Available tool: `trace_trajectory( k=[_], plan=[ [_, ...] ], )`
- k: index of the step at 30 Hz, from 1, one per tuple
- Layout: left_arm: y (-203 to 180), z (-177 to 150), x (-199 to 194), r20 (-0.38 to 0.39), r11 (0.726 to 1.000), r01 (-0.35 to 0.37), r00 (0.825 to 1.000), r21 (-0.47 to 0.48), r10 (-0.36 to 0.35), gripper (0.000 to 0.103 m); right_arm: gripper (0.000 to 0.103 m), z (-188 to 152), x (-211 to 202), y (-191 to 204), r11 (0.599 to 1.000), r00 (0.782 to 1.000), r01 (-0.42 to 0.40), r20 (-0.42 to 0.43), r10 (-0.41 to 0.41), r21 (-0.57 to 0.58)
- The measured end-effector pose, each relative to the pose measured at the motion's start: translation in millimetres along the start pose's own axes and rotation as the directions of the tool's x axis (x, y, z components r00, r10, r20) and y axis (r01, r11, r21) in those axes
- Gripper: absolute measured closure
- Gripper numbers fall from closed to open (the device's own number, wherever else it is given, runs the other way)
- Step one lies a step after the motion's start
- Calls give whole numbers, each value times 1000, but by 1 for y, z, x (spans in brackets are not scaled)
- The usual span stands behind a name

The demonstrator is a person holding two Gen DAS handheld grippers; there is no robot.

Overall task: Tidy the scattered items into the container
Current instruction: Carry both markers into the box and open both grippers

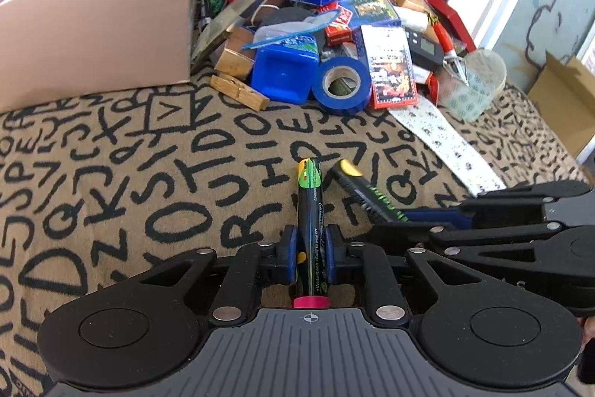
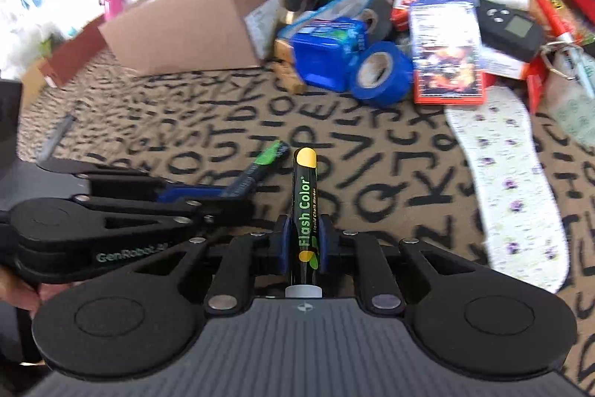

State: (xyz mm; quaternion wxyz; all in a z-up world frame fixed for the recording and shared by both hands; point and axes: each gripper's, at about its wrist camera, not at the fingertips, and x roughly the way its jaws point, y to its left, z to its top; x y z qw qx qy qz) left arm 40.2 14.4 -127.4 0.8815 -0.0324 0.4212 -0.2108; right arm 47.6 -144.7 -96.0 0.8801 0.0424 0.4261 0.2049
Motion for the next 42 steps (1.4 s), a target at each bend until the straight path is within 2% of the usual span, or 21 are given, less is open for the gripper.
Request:
trace_trajectory(
  k=[6, 9, 14, 19, 23, 26, 29, 33, 37, 42],
  plan=[
    [15, 10, -31, 88, 999, -21, 996, -36, 24, 92, 85, 21, -5, 23, 998, 998, -50, 47, 51, -36],
    [24, 25, -51, 159, 999, -43, 986, -33, 48, 92, 85, 44, -8, 37, 995, 994, -66, 83, 72, -81],
    [40, 65, -89, 285, 994, -109, 952, -19, 110, 92, 85, 100, -12, 66, 977, 981, -103, 146, 131, -186],
    [66, 121, -118, 378, 991, -124, 917, -40, 130, 92, 85, 174, -12, 95, 964, 966, -70, 224, 131, -258],
    [85, 171, -126, 417, 983, -182, 891, -28, 177, 92, 85, 233, 6, 112, 968, 965, -42, 241, 103, -246],
    [112, 202, -117, 400, 984, -167, 899, -70, 181, 92, 85, 267, 30, 115, 980, 969, -41, 229, 87, -196],
    [145, 223, -88, 339, 984, -144, 925, -109, 173, 92, 85, 286, 66, 110, 989, 980, -21, 190, 49, -149],
    [185, 222, -42, 253, 978, -147, 951, -148, 181, 92, 85, 293, 121, 103, 997, 995, 26, 96, -19, -73],
    [225, 220, -1, 171, 970, -102, 975, -222, 142, 92, 85, 296, 168, 99, 997, 997, 78, 8, -78, -20],
    [246, 222, 26, 112, 962, -124, 982, -244, 155, 92, 85, 300, 205, 99, 990, 988, 141, -69, -140, 9]
  ],
)
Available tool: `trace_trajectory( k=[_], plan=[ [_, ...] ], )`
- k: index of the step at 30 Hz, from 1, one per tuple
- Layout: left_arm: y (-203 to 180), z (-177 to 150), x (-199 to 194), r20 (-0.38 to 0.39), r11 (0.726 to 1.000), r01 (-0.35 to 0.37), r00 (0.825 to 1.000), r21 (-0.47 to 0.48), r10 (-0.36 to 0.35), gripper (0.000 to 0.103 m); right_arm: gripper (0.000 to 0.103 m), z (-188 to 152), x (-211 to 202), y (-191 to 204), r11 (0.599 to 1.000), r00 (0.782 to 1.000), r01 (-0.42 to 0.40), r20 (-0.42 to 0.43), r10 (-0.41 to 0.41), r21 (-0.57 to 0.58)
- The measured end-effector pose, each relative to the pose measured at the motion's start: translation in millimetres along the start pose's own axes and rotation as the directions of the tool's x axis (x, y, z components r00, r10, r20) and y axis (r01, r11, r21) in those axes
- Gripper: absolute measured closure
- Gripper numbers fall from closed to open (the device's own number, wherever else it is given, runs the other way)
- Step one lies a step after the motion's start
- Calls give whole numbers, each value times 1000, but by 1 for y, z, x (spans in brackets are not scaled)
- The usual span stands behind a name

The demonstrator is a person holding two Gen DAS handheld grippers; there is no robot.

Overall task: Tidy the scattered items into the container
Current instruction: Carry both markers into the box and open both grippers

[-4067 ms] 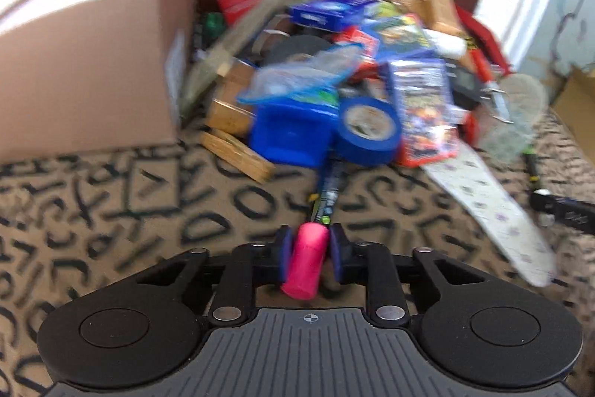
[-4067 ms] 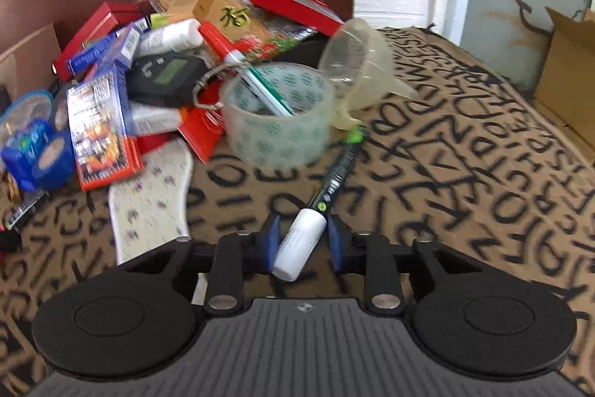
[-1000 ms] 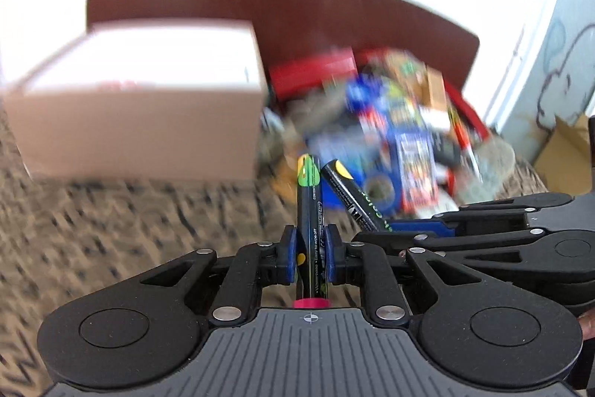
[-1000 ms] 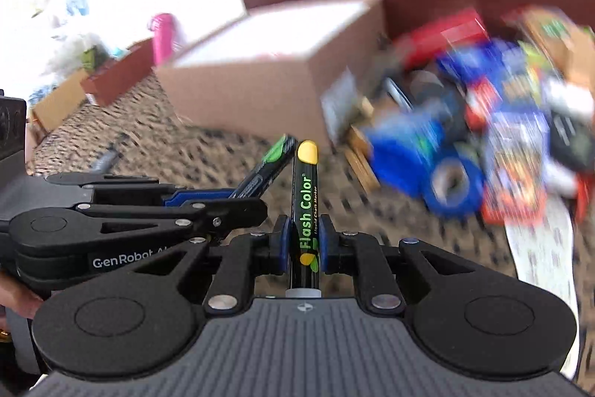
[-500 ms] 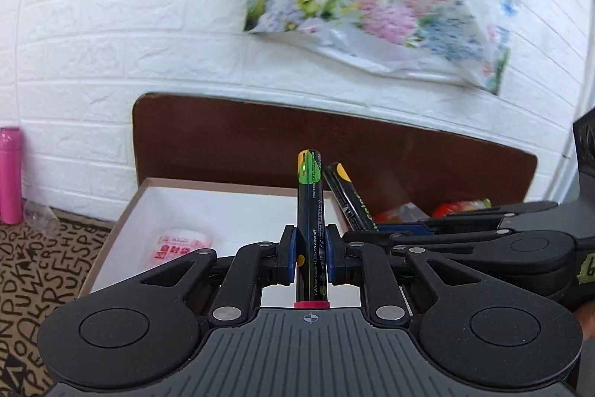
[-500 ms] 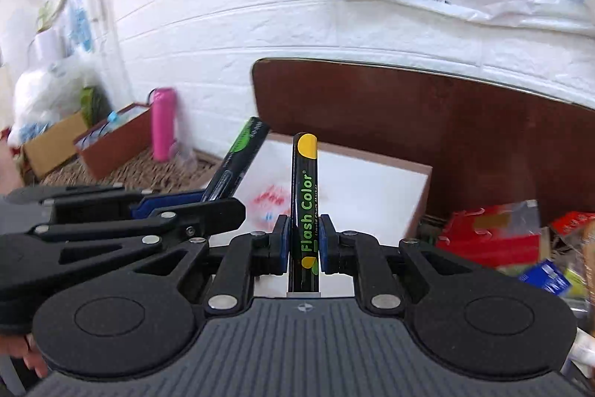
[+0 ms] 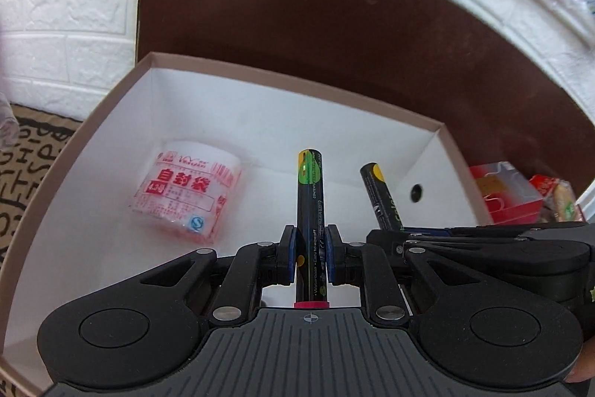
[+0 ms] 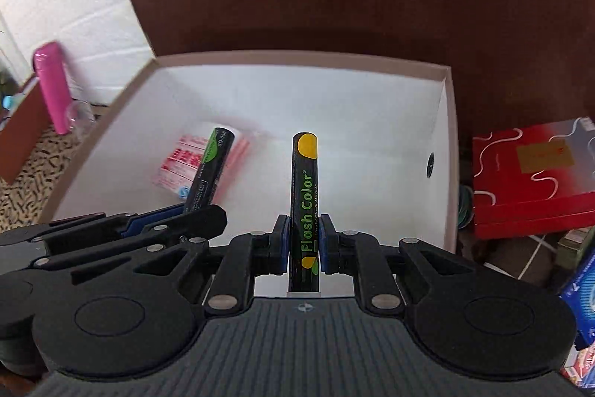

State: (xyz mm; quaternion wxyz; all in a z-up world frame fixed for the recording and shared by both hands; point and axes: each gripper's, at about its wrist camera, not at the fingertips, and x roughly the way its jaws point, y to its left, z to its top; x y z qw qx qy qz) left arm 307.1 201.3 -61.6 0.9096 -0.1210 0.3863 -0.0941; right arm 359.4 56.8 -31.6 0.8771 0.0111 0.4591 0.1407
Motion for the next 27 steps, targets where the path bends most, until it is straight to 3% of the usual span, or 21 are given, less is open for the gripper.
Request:
trace_trajectory(
  k=[3, 4, 5, 7, 10, 11, 16, 18, 21, 22, 27],
  plan=[
    [8, 2, 8, -22, 1000, 7, 1000, -25, -8, 91, 85, 2, 11, 0, 1000, 1000, 9, -20, -8, 15],
    [9, 2, 9, -28, 999, 16, 999, -33, -17, 87, 85, 2, 13, 0, 1000, 1000, 12, -23, -12, 18],
    [10, 2, 10, -29, 999, 21, 999, -39, -22, 73, 85, 3, 15, -1, 1000, 1000, 14, -24, -13, 23],
    [11, 2, 10, -28, 998, 3, 1000, -56, -4, 67, 84, 3, 19, -4, 999, 1000, 2, -20, -1, 40],
    [17, 1, 8, -65, 990, -76, 996, -123, 68, 32, 79, 3, 17, -8, 999, 1000, 18, 0, -18, 39],
    [21, 1, 7, -66, 987, -76, 996, -140, 68, 25, 78, 3, 14, -10, 999, 1000, 13, 15, -14, 34],
    [33, 4, -12, 0, 982, -40, 999, -183, 41, 15, 50, 9, -8, -14, 998, 996, -47, 74, 44, 39],
    [33, 6, -23, 22, 983, -27, 999, -179, 32, 14, 43, 9, -16, -16, 996, 993, -80, 91, 76, 41],
    [30, 6, -38, 50, 984, -1, 999, -180, 10, 6, 7, 9, -26, -18, 997, 991, -51, 126, 44, 54],
    [29, 5, -43, 56, 983, 18, 998, -181, -8, 0, 7, 8, -30, -20, 996, 986, -80, 148, 73, 46],
    [9, -7, -66, 87, 982, 85, 994, -171, -71, 0, 3, -6, -56, -36, 986, 973, -163, 172, 152, 48]
  ],
)
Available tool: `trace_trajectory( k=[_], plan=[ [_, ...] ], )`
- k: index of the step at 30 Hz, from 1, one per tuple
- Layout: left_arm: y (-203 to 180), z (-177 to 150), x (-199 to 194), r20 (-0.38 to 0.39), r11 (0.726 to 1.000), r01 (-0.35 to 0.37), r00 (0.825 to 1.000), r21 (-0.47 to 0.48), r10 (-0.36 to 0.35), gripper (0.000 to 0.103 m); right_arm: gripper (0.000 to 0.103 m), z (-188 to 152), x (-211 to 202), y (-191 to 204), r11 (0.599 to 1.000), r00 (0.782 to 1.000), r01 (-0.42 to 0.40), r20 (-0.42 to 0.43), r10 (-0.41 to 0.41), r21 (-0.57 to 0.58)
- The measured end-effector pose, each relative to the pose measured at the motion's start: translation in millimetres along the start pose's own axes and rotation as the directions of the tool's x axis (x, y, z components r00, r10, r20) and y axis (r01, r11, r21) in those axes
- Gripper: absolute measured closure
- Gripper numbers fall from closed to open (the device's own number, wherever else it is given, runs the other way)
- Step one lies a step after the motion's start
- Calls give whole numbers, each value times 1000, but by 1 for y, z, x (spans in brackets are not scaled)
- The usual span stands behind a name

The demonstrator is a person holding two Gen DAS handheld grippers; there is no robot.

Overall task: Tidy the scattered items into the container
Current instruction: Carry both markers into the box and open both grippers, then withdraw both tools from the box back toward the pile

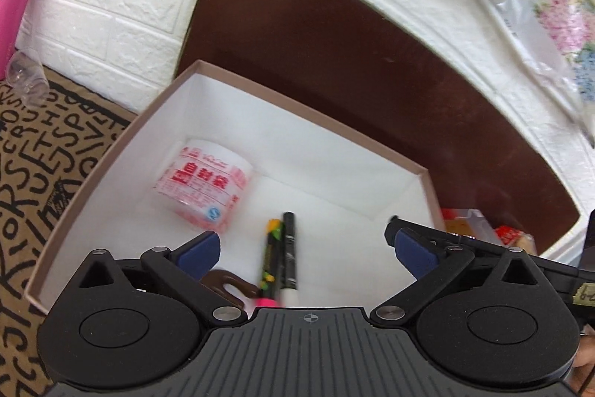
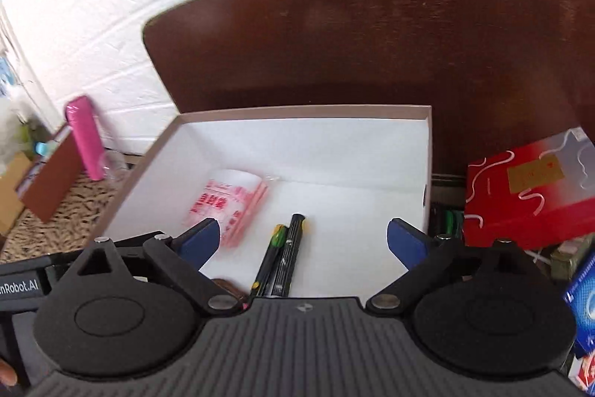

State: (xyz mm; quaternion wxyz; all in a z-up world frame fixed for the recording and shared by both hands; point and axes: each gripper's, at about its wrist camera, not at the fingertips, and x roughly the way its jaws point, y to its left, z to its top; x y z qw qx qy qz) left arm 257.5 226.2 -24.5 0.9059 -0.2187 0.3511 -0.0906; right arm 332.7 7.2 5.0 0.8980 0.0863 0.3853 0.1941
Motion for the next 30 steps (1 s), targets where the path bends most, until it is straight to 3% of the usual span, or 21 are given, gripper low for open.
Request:
trace_trajectory(
  k=[9, 15, 22, 30],
  plan=[
    [-52, -34, -40, 46, 995, 54, 997, 84, -59, 0, 1, -21, -55, -18, 997, 996, -75, 51, 76, -15],
    [-85, -73, -57, 72, 985, 74, 994, 158, -86, 0, 1, -49, -99, -36, 997, 993, -60, 103, 65, -54],
    [-115, -161, -59, 77, 960, 83, 991, 268, -107, 0, 1, -127, -155, -60, 987, 967, 92, 250, -55, -135],
    [-129, -248, -30, 1, 954, 93, 995, 287, -98, 0, 1, -225, -173, -104, 968, 931, 250, 275, -239, -7]
  ],
)
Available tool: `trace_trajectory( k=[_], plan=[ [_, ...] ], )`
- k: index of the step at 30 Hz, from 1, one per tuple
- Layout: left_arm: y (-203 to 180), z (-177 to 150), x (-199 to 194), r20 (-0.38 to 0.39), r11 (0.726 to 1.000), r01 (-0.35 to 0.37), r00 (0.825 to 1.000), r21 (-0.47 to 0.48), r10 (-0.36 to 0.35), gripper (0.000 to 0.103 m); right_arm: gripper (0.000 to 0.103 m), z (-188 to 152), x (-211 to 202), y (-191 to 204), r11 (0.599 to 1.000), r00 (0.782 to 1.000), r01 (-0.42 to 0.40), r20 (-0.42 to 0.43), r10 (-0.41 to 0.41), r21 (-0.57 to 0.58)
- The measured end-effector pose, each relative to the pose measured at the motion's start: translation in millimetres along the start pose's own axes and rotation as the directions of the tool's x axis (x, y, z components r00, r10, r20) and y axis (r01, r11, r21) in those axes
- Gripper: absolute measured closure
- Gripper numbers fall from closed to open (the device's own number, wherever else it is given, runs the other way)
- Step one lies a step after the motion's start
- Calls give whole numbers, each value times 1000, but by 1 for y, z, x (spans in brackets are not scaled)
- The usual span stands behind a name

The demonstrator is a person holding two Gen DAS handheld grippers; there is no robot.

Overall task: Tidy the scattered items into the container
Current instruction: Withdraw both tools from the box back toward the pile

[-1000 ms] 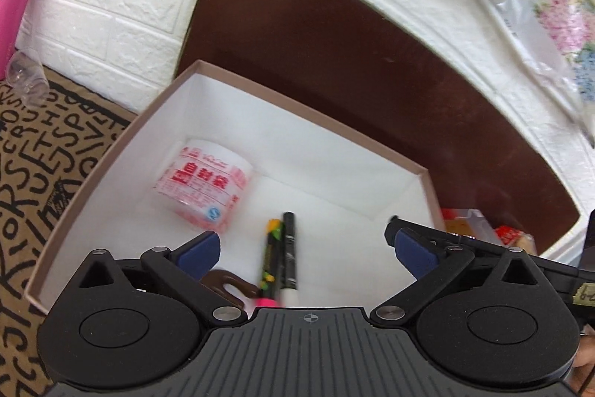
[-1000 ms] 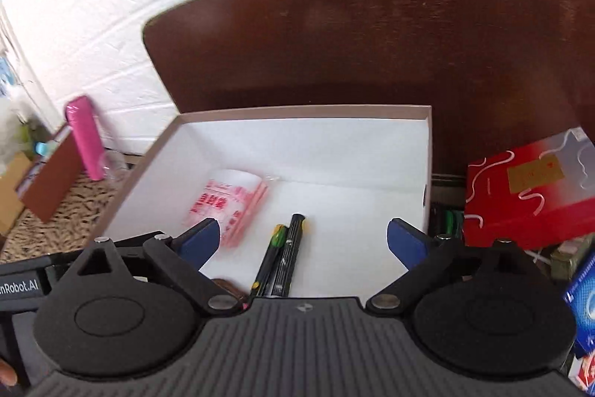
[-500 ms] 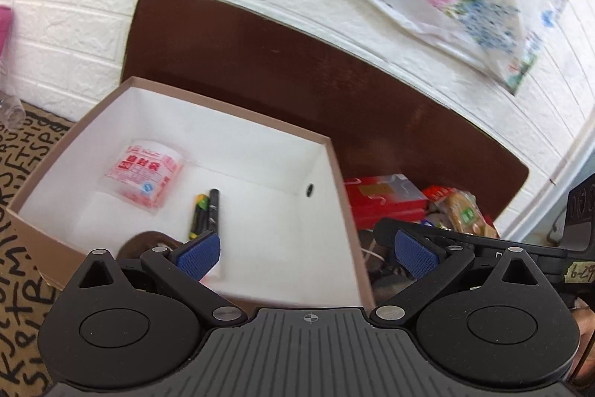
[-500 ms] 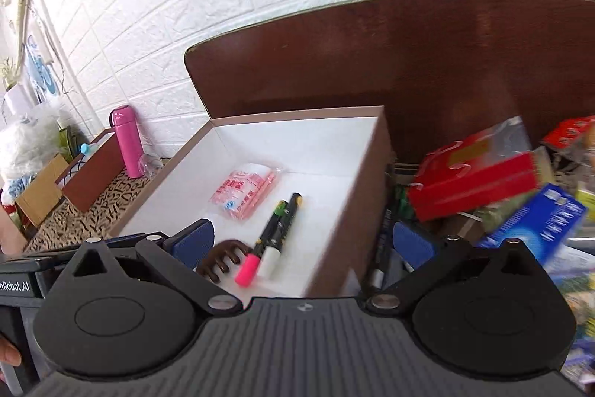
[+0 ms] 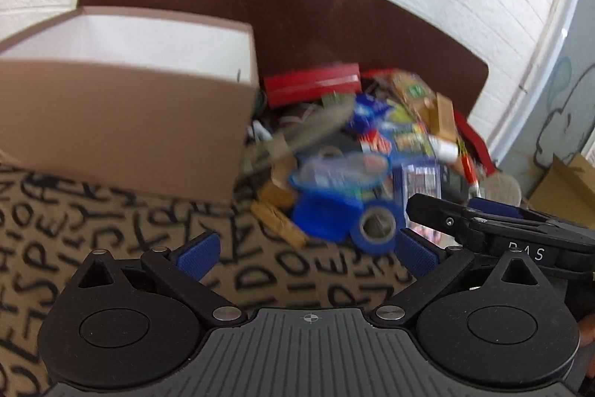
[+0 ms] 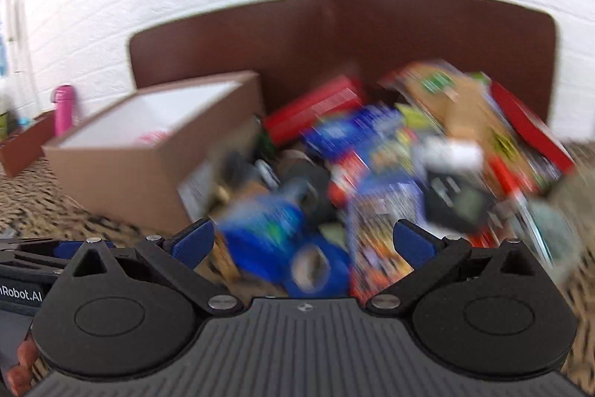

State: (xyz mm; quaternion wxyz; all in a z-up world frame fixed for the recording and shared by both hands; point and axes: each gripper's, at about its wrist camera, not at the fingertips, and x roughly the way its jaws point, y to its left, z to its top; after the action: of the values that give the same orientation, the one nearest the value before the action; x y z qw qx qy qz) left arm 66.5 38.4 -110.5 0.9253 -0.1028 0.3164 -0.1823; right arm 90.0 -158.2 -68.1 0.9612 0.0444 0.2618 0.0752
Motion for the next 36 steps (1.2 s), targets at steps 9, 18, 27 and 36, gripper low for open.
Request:
trace_trajectory(
  k=[9, 18, 27, 36],
  plan=[
    [7, -4, 17, -7, 993, -89, 996, -78, 89, 7, 1, -36, 4, -11, 994, 997, 77, -12, -76, 75],
    [10, 13, 57, -63, 986, -129, 990, -103, 123, 22, 19, -29, 35, -6, 992, 994, 112, -19, -111, 52],
    [9, 21, 80, -70, 984, -172, 983, -52, 168, 55, 42, -29, 48, -5, 993, 993, 117, -39, -116, 23],
    [18, 22, 69, -96, 983, -171, 982, -62, 164, 59, 45, -22, 57, 0, 991, 991, 133, -35, -133, -4]
  ],
)
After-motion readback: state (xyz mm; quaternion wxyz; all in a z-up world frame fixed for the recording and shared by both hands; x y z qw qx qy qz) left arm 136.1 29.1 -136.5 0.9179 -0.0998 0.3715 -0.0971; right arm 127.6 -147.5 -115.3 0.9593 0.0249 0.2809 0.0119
